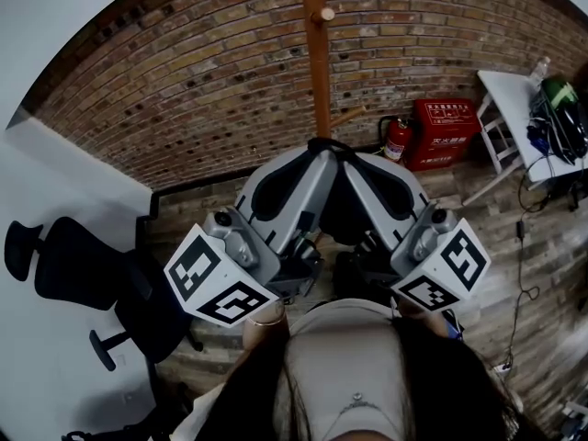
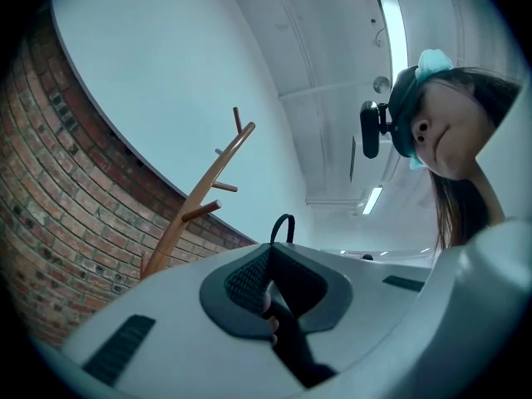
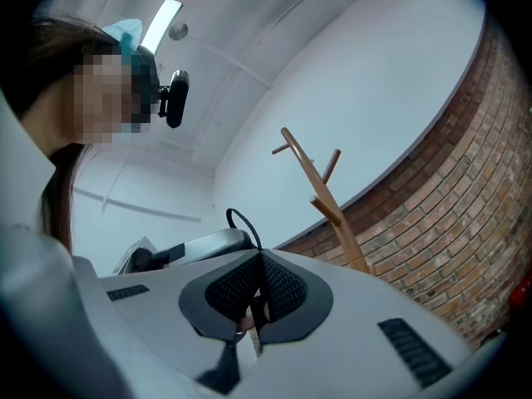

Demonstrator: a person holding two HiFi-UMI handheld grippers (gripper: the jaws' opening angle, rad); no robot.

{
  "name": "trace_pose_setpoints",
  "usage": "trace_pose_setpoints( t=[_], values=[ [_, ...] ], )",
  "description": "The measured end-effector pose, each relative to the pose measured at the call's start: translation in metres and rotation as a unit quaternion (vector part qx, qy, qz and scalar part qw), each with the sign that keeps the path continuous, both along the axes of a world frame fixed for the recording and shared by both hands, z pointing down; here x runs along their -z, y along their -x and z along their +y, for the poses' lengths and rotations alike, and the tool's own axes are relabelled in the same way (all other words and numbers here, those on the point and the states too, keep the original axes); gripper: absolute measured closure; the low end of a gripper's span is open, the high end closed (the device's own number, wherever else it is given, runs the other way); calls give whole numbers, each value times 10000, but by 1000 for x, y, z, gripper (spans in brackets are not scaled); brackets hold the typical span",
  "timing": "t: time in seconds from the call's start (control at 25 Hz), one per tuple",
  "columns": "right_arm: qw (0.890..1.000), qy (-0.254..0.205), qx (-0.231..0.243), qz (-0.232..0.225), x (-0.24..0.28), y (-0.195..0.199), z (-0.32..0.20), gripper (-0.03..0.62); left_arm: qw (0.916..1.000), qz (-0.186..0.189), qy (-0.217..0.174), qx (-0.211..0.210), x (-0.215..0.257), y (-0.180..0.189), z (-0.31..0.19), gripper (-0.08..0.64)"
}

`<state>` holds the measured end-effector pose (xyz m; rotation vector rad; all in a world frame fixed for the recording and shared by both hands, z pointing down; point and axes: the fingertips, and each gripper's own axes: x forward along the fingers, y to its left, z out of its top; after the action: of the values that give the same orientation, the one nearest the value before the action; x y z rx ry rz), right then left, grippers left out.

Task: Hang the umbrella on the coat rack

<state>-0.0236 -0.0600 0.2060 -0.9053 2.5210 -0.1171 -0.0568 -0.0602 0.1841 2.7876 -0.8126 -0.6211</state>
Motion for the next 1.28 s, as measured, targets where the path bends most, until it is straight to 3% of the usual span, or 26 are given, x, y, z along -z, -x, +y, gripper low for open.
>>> trace_pose_setpoints(
  t=[1.28],
  values=[
    [9993,-120,225,-267,19,-32,-93,557,9997,-75,-222,35,19,-32,-91,551]
  ],
)
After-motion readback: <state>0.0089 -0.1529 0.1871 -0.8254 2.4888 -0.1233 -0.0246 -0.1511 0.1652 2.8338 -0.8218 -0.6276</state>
